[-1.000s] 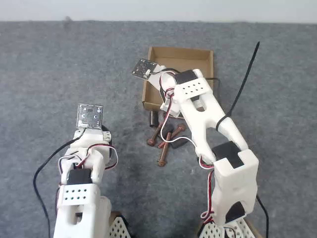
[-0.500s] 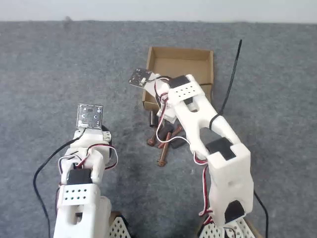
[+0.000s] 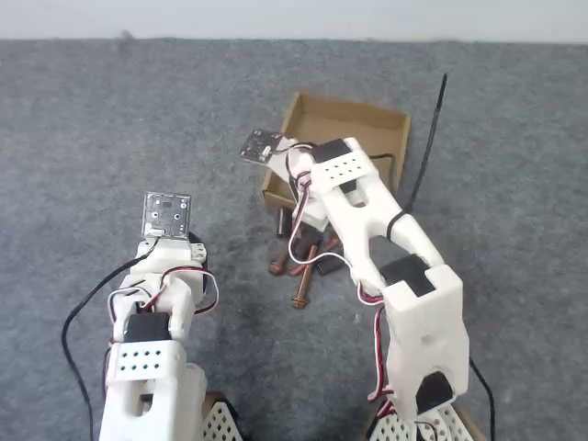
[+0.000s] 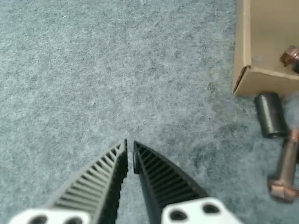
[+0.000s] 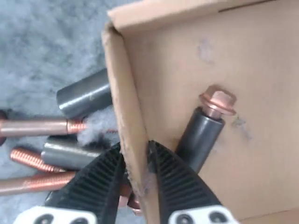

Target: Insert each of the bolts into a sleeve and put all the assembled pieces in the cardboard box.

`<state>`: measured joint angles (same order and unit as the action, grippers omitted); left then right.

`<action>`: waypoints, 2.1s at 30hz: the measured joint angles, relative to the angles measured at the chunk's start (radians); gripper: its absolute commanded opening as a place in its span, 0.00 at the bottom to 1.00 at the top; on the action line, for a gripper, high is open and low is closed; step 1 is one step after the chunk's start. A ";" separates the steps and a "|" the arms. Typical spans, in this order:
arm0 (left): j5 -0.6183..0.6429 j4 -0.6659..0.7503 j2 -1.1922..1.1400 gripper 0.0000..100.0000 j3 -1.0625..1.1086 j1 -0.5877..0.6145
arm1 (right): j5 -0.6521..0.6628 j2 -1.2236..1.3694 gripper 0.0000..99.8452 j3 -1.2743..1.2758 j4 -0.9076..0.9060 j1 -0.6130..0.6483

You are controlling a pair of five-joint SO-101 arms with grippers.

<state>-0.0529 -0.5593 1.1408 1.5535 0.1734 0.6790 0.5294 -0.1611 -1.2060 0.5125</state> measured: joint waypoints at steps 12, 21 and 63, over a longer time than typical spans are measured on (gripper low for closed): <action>0.000 0.000 0.000 0.02 0.000 0.000 | 0.083 -0.002 0.04 0.000 -0.100 0.034; 0.000 0.000 0.000 0.02 0.000 0.000 | 0.087 -0.092 0.09 0.003 -0.133 0.054; 0.000 0.000 0.000 0.02 0.000 -0.002 | 0.457 -1.146 0.11 1.115 -0.157 -0.118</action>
<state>-0.0529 -0.5593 1.1408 1.5535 0.1718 1.1362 -0.6168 0.9544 -1.3625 0.3943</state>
